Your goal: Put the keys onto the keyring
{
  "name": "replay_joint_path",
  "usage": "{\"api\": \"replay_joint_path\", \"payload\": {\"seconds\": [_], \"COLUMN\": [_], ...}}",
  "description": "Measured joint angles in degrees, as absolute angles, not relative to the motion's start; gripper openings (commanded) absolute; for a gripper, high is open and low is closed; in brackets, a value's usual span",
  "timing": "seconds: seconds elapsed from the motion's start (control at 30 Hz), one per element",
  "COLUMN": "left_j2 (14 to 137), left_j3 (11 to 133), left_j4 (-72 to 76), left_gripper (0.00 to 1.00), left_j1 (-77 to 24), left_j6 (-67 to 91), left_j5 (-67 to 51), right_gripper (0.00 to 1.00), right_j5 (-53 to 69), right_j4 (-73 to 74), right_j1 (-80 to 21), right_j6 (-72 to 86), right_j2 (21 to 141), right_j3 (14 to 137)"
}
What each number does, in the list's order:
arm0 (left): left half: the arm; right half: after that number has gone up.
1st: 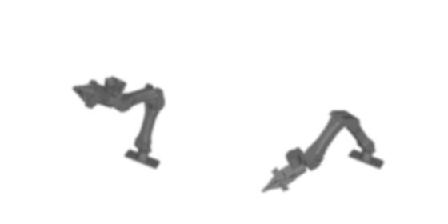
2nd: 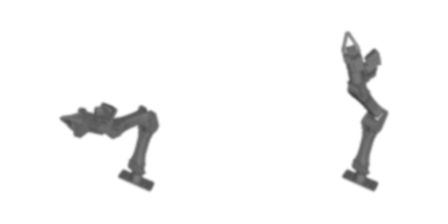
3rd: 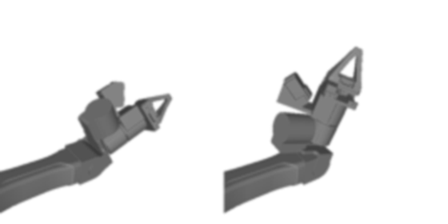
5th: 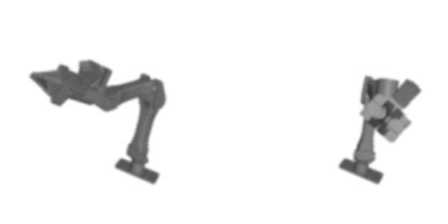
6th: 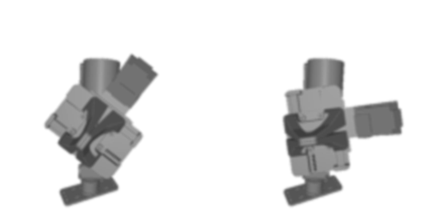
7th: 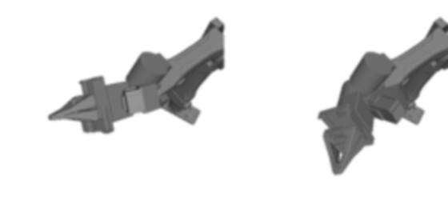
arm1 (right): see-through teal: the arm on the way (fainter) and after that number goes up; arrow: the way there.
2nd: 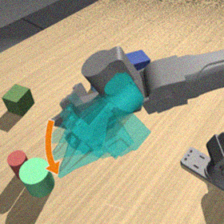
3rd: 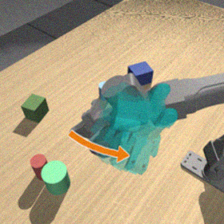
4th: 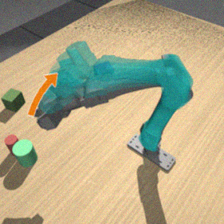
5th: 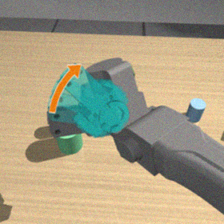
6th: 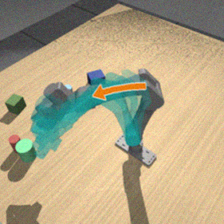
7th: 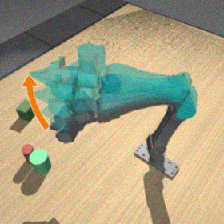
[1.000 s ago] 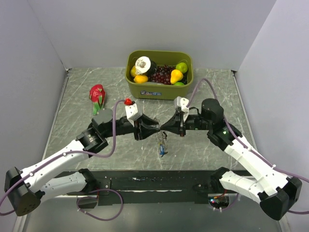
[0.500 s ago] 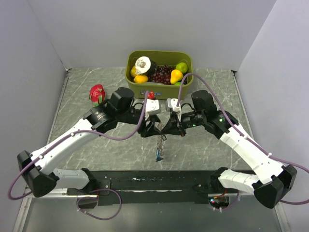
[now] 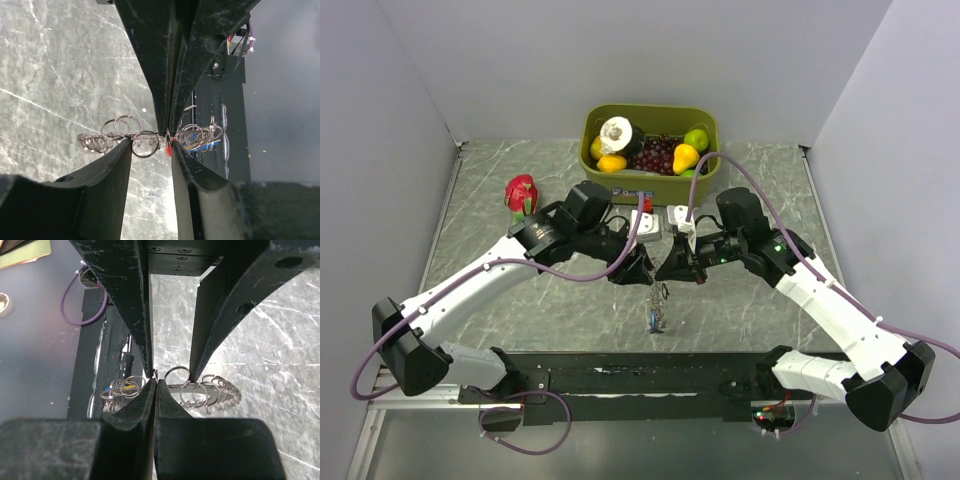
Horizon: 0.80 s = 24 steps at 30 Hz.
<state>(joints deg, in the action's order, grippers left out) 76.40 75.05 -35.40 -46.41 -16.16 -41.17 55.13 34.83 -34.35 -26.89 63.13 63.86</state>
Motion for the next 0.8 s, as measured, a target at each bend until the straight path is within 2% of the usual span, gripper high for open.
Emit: {"api": "replay_joint_path", "payload": {"seconds": [0.13, 0.3, 0.33, 0.4, 0.43, 0.47, 0.5, 0.67, 0.73, 0.77, 0.8], "left_j2": [76.7, 76.9, 77.0, 77.1, 77.2, 77.2, 77.4, 78.5, 78.6, 78.5, 78.2], "left_j3": [75.0, 75.0, 75.0, 75.0, 74.9, 74.9, 74.9, 75.0, 75.0, 74.9, 74.5], "left_j4": [-35.2, -33.8, -33.5, -33.2, -33.2, -33.2, -32.9, -32.9, -32.6, -32.4, -31.6], "left_gripper": [0.47, 0.45, 0.43, 0.27, 0.12, 0.04, 0.01, 0.01, 0.01, 0.01, 0.01], "left_j1": [-46.4, -46.4, -46.4, -46.4, -46.4, -46.4, -46.4, -46.4, -46.4, -46.4, -46.4], "left_j6": [-15.2, -13.8, -13.6, -12.9, -12.6, -12.5, -12.5, -12.3, -12.1, -11.8, -11.3], "left_j5": [-41.4, -41.2, -41.2, -41.2, -41.2, -40.8, -40.8, -42.2, -42.1, -42.0, -41.7], "right_gripper": [0.0, 0.0, 0.0, 0.0, 0.0, 0.0, 0.0, 0.01, 0.09, 0.18, 0.19], "right_j5": [55.1, 55.2, 55.2, 55.1, 54.7, 54.7, 54.4, 53.2, 52.9, 52.8, 52.6], "right_j4": [35.2, 34.9, 34.8, 34.8, 34.8, 35.2, 35.3, 35.6, 35.5, 35.2, 34.8], "right_j1": [-34.3, -34.2, -34.2, -34.2, -34.2, -34.0, -33.9, -33.3, -33.3, -33.2, -33.2], "right_j6": [-26.9, -26.9, -26.9, -26.9, -26.9, -26.6, -26.5, -26.4, -26.2, -26.0, -25.6], "right_j2": [63.1, 63.2, 63.2, 63.2, 63.2, 63.2, 63.2, 63.3, 63.3, 63.2, 63.0], "right_j3": [63.9, 63.9, 63.9, 63.9, 63.9, 63.9, 63.8, 63.7, 63.7, 63.6, 63.4]}}
